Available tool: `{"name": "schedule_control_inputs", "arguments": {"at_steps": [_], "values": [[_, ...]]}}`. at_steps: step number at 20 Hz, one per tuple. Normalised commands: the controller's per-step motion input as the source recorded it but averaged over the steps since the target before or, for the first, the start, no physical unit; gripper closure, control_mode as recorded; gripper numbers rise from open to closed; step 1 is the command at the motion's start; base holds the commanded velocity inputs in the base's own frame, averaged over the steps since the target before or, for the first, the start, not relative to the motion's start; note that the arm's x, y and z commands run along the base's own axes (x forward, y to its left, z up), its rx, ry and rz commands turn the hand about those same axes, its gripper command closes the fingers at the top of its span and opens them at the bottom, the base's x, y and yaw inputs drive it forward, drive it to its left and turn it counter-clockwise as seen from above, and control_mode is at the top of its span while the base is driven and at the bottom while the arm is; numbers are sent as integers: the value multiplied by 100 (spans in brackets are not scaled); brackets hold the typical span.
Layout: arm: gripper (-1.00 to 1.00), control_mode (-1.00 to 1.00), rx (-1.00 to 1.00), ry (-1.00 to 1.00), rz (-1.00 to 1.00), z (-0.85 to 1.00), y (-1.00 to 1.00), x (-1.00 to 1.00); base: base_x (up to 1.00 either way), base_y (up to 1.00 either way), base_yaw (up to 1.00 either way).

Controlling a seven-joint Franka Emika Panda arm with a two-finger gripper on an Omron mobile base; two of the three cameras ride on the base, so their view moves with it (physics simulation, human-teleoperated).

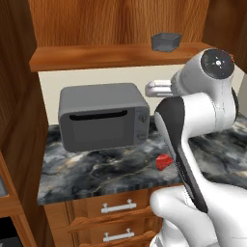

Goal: Retrieve the tupperware from the cabinet, then place the raw meat into the tupperware to avoid contamination.

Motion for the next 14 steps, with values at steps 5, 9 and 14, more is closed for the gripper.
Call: {"name": "schedule_control_inputs", "arguments": {"at_steps": [5, 9, 14], "values": [[-100, -100, 0, -9, -11, 35, -33, 32, 0, 0, 0], [-100, -100, 0, -9, -8, 24, -40, 38, 0, 0, 0], [-100, -100, 0, -15, -13, 5, -49, 34, 0, 0, 0]]}}
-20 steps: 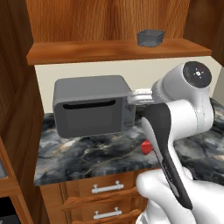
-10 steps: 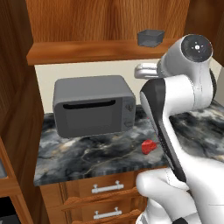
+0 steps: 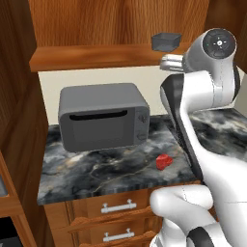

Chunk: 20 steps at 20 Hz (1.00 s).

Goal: Retrieve the tupperware from the cabinet, then place the raw meat into the tupperware to avoid contamination.

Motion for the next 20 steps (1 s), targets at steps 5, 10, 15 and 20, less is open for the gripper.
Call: {"name": "schedule_control_inputs", "arguments": {"at_steps": [5, 10, 15, 20], "values": [[-100, -100, 0, -16, -12, 17, -44, 44, 0, 0, 0], [-100, -100, 3, -12, -14, 43, -36, 52, 0, 0, 0], [-100, -100, 11, -2, -7, 48, -31, 49, 0, 0, 0], [-100, -100, 8, 5, 0, 11, -16, 21, 0, 0, 0]]}}
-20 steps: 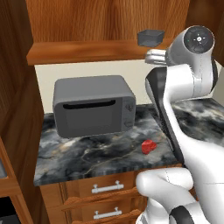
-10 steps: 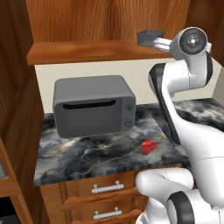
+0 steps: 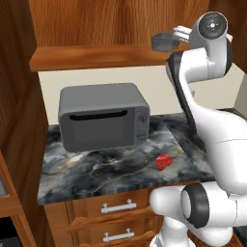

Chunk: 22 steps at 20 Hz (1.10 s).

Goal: Retrieve the tupperware from the cabinet, then place the raw meat into the tupperware to avoid contamination.

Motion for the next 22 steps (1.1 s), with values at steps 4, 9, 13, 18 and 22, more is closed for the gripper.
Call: {"name": "schedule_control_inputs", "arguments": {"at_steps": [4, 9, 13, 18, 22], "values": [[-100, -100, 6, 6, 2, 0, -17, 14, 0, 0, 0], [-100, -100, 6, 0, 2, -5, -8, 2, 0, 0, 0], [-100, -100, 0, -4, 1, -9, 0, 0, 0, 0, 0], [-100, -100, 1, -3, 0, -6, 0, 25, 0, 0, 0], [-100, -100, 4, -1, 0, -5, 0, 45, 0, 0, 0]]}}
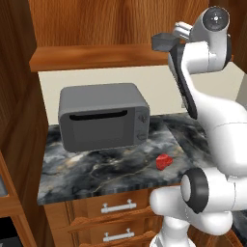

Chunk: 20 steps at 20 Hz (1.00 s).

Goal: Retrieve the tupperware from the cabinet, then place the raw meat into the tupperware to avoid contamination.

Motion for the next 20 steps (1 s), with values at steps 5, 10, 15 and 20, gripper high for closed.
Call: {"name": "schedule_control_inputs", "arguments": {"at_steps": [5, 10, 15, 20], "values": [[-100, -100, 9, 0, 0, 4, 0, 62, 0, 0, 0], [-100, -100, 9, 0, 0, 6, -7, 57, 0, 0, 0], [-100, -100, 1, 0, 6, -2, -16, 28, 0, 0, 0], [-100, -100, 2, 0, 8, -1, -19, 26, 0, 0, 0]]}}
